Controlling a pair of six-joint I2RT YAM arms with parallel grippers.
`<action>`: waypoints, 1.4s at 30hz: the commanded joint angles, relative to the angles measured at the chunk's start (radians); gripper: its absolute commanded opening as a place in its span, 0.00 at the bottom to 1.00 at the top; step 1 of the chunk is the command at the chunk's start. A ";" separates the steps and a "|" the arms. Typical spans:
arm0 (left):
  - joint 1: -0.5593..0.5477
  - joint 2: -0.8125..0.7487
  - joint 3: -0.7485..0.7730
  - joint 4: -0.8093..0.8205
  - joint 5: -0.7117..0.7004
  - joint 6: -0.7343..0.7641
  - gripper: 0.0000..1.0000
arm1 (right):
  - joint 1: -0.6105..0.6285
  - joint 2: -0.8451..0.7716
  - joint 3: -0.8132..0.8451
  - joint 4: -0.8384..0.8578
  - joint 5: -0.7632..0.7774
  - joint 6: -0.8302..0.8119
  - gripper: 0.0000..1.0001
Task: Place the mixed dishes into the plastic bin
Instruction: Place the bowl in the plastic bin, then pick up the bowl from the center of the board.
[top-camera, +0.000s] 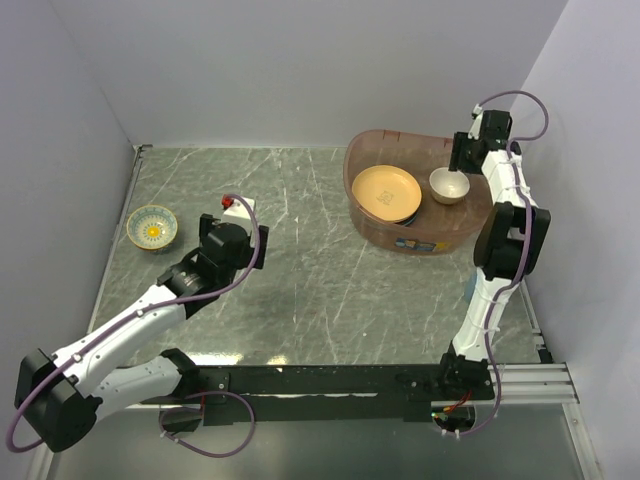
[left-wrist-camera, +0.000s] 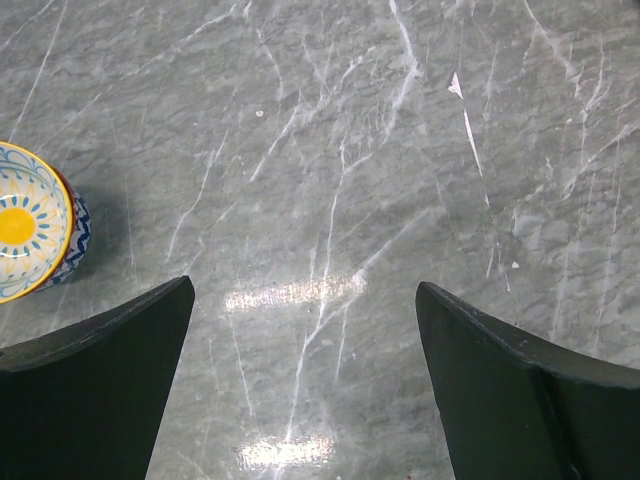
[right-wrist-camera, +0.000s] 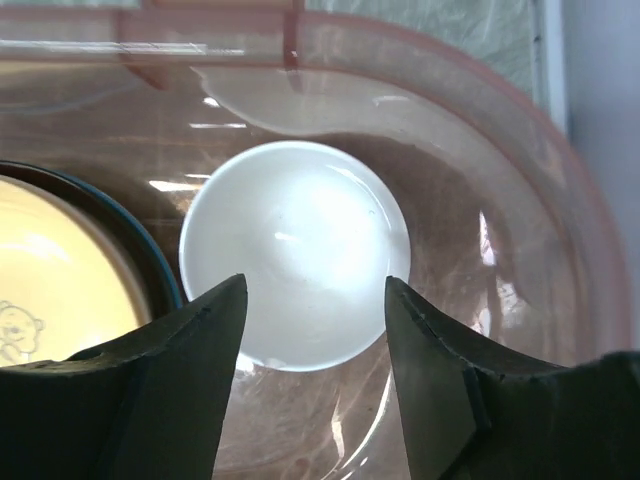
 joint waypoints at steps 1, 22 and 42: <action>0.004 -0.036 0.014 0.021 -0.017 0.005 0.99 | -0.005 -0.097 -0.028 0.041 -0.005 -0.007 0.68; 0.091 -0.161 0.014 0.044 0.092 -0.061 0.99 | -0.005 -0.853 -0.636 0.247 -0.518 -0.040 0.98; 0.137 -0.343 0.088 -0.126 0.110 -0.393 0.99 | -0.132 -1.242 -1.087 0.479 -0.824 0.067 1.00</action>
